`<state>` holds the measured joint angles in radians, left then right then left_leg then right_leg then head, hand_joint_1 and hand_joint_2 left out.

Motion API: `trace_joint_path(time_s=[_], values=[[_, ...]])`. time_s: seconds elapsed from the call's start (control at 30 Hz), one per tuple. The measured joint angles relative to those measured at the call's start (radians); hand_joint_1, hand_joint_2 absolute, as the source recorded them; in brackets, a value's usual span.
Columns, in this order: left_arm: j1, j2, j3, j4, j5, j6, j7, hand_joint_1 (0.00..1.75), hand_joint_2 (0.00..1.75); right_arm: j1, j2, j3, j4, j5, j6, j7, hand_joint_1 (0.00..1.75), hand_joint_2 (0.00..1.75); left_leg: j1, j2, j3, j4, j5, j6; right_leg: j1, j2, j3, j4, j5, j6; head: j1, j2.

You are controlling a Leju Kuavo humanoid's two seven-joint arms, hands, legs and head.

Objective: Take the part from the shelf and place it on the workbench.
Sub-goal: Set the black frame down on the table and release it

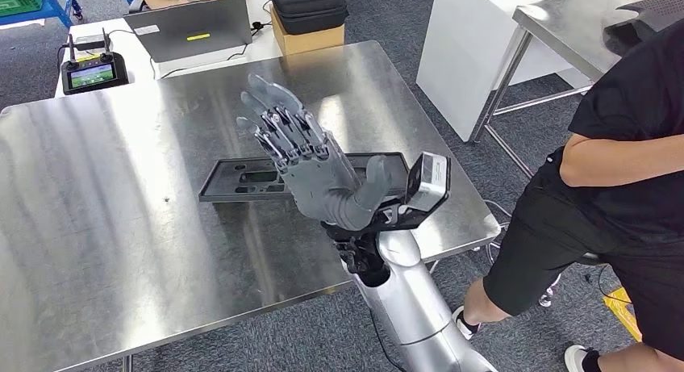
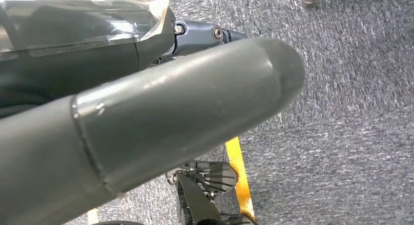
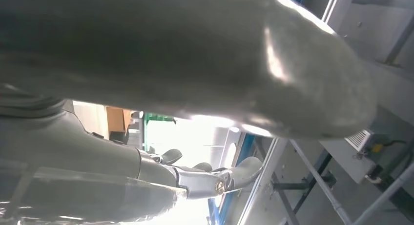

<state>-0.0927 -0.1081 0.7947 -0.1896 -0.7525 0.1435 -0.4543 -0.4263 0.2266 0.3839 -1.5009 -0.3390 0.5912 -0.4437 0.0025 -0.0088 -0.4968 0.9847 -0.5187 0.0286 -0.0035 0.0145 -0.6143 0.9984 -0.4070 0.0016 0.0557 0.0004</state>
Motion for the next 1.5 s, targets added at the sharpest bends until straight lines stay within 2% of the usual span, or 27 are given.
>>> trace_joint_path(time_s=[0.1, 0.17, 0.2, 0.23, 0.3, 0.37, 0.4, 0.47, 0.5, 0.57, 0.67, 0.73, 0.8, 0.87, 0.9, 0.97, 1.03, 1.07, 1.17, 1.2, 1.23, 1.3, 1.33, 1.37, 1.4, 1.43, 1.5], values=[[0.001, -0.001, 0.016, 0.0, 0.015, 0.008, 0.001, 0.0, 0.0, 0.038, -0.021, 0.014, -0.018, -0.002, 0.01, -0.025, 0.0, 0.0, -0.002, 0.0, 0.0, 0.0, 0.003, 0.008, -0.005, 0.001, 0.002, -0.007, 0.007, 0.01, -0.001, 0.0], [0.001, -0.003, 0.027, 0.0, 0.026, 0.017, 0.005, 0.0, 0.0, 0.055, -0.03, 0.023, -0.026, -0.004, 0.015, -0.034, 0.0, 0.0, 0.004, 0.004, 0.012, -0.028, 0.025, 0.026, -0.005, 0.0, 0.001, -0.013, 0.008, 0.021, -0.001, 0.0], [0.001, -0.005, 0.033, 0.0, 0.03, 0.022, 0.008, 0.0, 0.0, 0.06, -0.035, 0.028, -0.028, -0.005, 0.017, -0.037, 0.0, 0.0, 0.008, 0.007, 0.02, -0.048, 0.039, 0.034, -0.003, -0.001, -0.007, 0.003, -0.003, 0.022, 0.0, 0.0], [0.001, -0.007, 0.038, -0.001, 0.034, 0.025, 0.01, 0.0, 0.0, 0.063, -0.04, 0.03, -0.028, -0.007, 0.018, -0.038, 0.0, 0.0, 0.013, 0.01, 0.025, -0.063, 0.051, 0.039, -0.002, -0.002, -0.025, 0.043, -0.025, 0.019, 0.001, 0.0], [0.002, -0.009, 0.047, -0.001, 0.036, 0.029, 0.012, 0.0, 0.0, 0.069, -0.054, 0.033, -0.025, -0.013, 0.018, -0.04, 0.0, 0.0, 0.015, 0.013, 0.022, -0.067, 0.058, 0.041, -0.01, -0.003, -0.08, 0.171, -0.081, 0.016, 0.003, 0.0], [0.004, -0.01, 0.052, -0.001, 0.033, 0.028, 0.008, 0.0, 0.0, 0.078, -0.066, 0.033, -0.017, -0.019, 0.018, -0.042, 0.0, 0.0, 0.019, 0.014, 0.015, -0.061, 0.058, 0.035, -0.022, -0.005, -0.11, 0.248, -0.104, 0.03, 0.003, 0.0], [0.004, -0.011, 0.053, -0.001, 0.031, 0.026, 0.006, 0.0, 0.0, 0.081, -0.07, 0.034, -0.013, -0.021, 0.018, -0.043, 0.0, 0.0, 0.024, 0.014, 0.011, -0.054, 0.056, 0.029, -0.029, -0.006, -0.094, 0.226, -0.093, 0.043, 0.003, 0.0], [0.005, -0.013, 0.053, -0.001, 0.027, 0.021, 0.003, 0.0, 0.0, 0.084, -0.078, 0.037, -0.006, -0.021, 0.017, -0.047, 0.0, 0.0, 0.034, 0.012, -0.002, -0.03, 0.045, 0.009, -0.042, -0.011, -0.023, 0.102, -0.054, 0.071, 0.004, 0.0], [0.004, -0.013, 0.054, -0.001, 0.026, 0.021, 0.002, 0.0, 0.0, 0.085, -0.08, 0.039, -0.003, -0.021, 0.016, -0.049, 0.0, 0.0, 0.036, 0.01, -0.012, -0.013, 0.038, -0.003, -0.044, -0.009, 0.006, 0.048, -0.041, 0.077, 0.004, 0.0], [0.004, -0.013, 0.054, -0.003, 0.024, 0.021, 0.001, 0.0, 0.0, 0.087, -0.085, 0.044, 0.002, -0.021, 0.015, -0.053, 0.0, 0.0, 0.037, 0.007, -0.031, 0.012, 0.031, -0.021, -0.04, -0.002, 0.017, 0.02, -0.039, 0.066, 0.002, 0.0], [0.007, -0.015, 0.055, -0.004, 0.02, 0.019, 0.0, 0.0, 0.0, 0.09, -0.088, 0.05, 0.008, -0.02, 0.015, -0.056, 0.0, 0.0, 0.042, 0.006, -0.046, 0.027, 0.024, -0.031, -0.036, 0.0, 0.002, 0.032, -0.031, 0.04, -0.002, 0.0], [0.007, -0.014, 0.055, -0.004, 0.013, 0.015, -0.004, 0.0, 0.0, 0.091, -0.088, 0.055, 0.012, -0.016, 0.013, -0.058, 0.0, 0.0, 0.045, 0.007, -0.072, 0.086, -0.027, -0.033, -0.036, -0.002, -0.008, 0.031, -0.022, 0.022, -0.002, 0.0], [0.007, -0.013, 0.055, -0.004, 0.006, 0.009, -0.01, 0.0, 0.0, 0.094, -0.091, 0.06, 0.018, -0.005, 0.007, -0.065, 0.0, 0.0, 0.042, 0.007, -0.122, 0.206, -0.106, -0.032, -0.029, -0.004, -0.022, 0.031, -0.012, 0.007, -0.003, 0.0], [0.008, -0.012, 0.054, -0.004, 0.0, 0.005, -0.016, 0.0, 0.0, 0.102, -0.096, 0.066, 0.027, 0.008, 0.002, -0.081, 0.0, 0.0, 0.039, 0.007, -0.153, 0.294, -0.146, -0.026, -0.019, -0.006, -0.04, 0.031, 0.001, -0.003, -0.003, 0.0], [0.009, -0.012, 0.054, -0.004, -0.004, 0.003, -0.018, 0.0, 0.0, 0.107, -0.1, 0.069, 0.032, 0.013, 0.0, -0.091, 0.0, 0.0, 0.035, 0.007, -0.141, 0.287, -0.139, -0.019, -0.015, -0.006, -0.049, 0.031, 0.008, -0.006, -0.003, 0.0], [0.009, -0.011, 0.052, -0.005, -0.009, 0.001, -0.022, 0.0, 0.0, 0.113, -0.107, 0.073, 0.04, 0.019, -0.003, -0.106, 0.0, 0.0, 0.023, 0.007, -0.058, 0.17, -0.094, 0.006, -0.008, -0.006, -0.064, 0.031, 0.024, -0.007, -0.003, 0.0], [0.007, -0.008, 0.05, -0.008, -0.015, -0.004, -0.029, 0.0, 0.0, 0.115, -0.112, 0.076, 0.045, 0.028, -0.007, -0.117, 0.0, 0.0, 0.007, 0.01, 0.01, 0.056, -0.063, 0.029, -0.004, -0.007, -0.07, 0.029, 0.04, 0.0, -0.001, 0.0], [0.006, -0.006, 0.048, -0.009, -0.018, -0.006, -0.032, 0.0, 0.0, 0.116, -0.115, 0.078, 0.048, 0.034, -0.011, -0.121, 0.0, 0.0, 0.0, 0.011, 0.02, 0.033, -0.058, 0.035, -0.007, -0.008, -0.07, 0.026, 0.046, 0.006, -0.001, 0.0], [0.006, -0.003, 0.042, -0.01, -0.025, -0.015, -0.035, 0.0, 0.0, 0.12, -0.123, 0.089, 0.062, 0.057, -0.025, -0.133, 0.0, 0.0, -0.009, 0.012, 0.009, 0.016, -0.025, 0.041, -0.012, -0.011, -0.07, 0.011, 0.067, 0.028, -0.004, 0.0], [0.006, -0.002, 0.04, -0.01, -0.028, -0.017, -0.033, 0.0, 0.0, 0.121, -0.126, 0.093, 0.066, 0.064, -0.03, -0.136, 0.0, 0.0, -0.008, 0.014, 0.004, 0.006, -0.007, 0.044, -0.011, -0.011, -0.076, 0.017, 0.055, 0.029, -0.003, 0.0], [0.005, -0.002, 0.039, -0.01, -0.031, -0.017, -0.031, 0.0, 0.0, 0.121, -0.129, 0.096, 0.071, 0.069, -0.034, -0.139, 0.0, 0.0, -0.005, 0.016, -0.003, -0.003, 0.012, 0.045, -0.01, -0.012, -0.087, 0.041, 0.027, 0.025, -0.003, 0.0], [0.005, -0.004, 0.036, -0.01, -0.034, -0.018, -0.027, 0.0, 0.0, 0.122, -0.133, 0.102, 0.079, 0.075, -0.039, -0.143, 0.0, 0.0, -0.003, 0.02, -0.025, -0.009, 0.039, 0.046, -0.011, -0.012, -0.119, 0.153, -0.064, 0.015, -0.003, 0.0], [0.005, -0.005, 0.036, -0.01, -0.035, -0.018, -0.025, 0.0, 0.0, 0.123, -0.135, 0.104, 0.083, 0.076, -0.04, -0.143, 0.0, 0.0, -0.003, 0.021, -0.038, -0.008, 0.049, 0.045, -0.012, -0.012, -0.133, 0.221, -0.1, 0.016, -0.003, 0.0], [0.005, -0.005, 0.035, -0.01, -0.035, -0.018, -0.025, 0.0, 0.0, 0.125, -0.137, 0.106, 0.087, 0.076, -0.04, -0.144, 0.0, 0.0, -0.003, 0.022, -0.05, -0.007, 0.058, 0.043, -0.012, -0.012, -0.136, 0.27, -0.118, 0.023, -0.003, 0.0], [0.005, -0.006, 0.035, -0.01, -0.036, -0.018, -0.024, 0.0, 0.0, 0.127, -0.139, 0.108, 0.09, 0.077, -0.041, -0.144, 0.0, 0.0, -0.002, 0.023, -0.061, -0.005, 0.068, 0.04, -0.012, -0.012, -0.121, 0.286, -0.119, 0.033, -0.003, 0.0], [0.005, -0.006, 0.035, -0.01, -0.036, -0.018, -0.024, 0.0, 0.0, 0.127, -0.141, 0.109, 0.093, 0.077, -0.041, -0.144, 0.0, 0.0, -0.002, 0.023, -0.071, -0.003, 0.075, 0.038, -0.013, -0.012, -0.085, 0.259, -0.107, 0.042, -0.002, 0.0], [0.005, -0.007, 0.035, -0.01, -0.037, -0.018, -0.024, 0.0, 0.0, 0.127, -0.142, 0.11, 0.095, 0.077, -0.041, -0.144, 0.0, 0.0, -0.003, 0.023, -0.087, 0.005, 0.085, 0.031, -0.012, -0.014, 0.03, 0.111, -0.088, 0.048, -0.002, 0.0]])
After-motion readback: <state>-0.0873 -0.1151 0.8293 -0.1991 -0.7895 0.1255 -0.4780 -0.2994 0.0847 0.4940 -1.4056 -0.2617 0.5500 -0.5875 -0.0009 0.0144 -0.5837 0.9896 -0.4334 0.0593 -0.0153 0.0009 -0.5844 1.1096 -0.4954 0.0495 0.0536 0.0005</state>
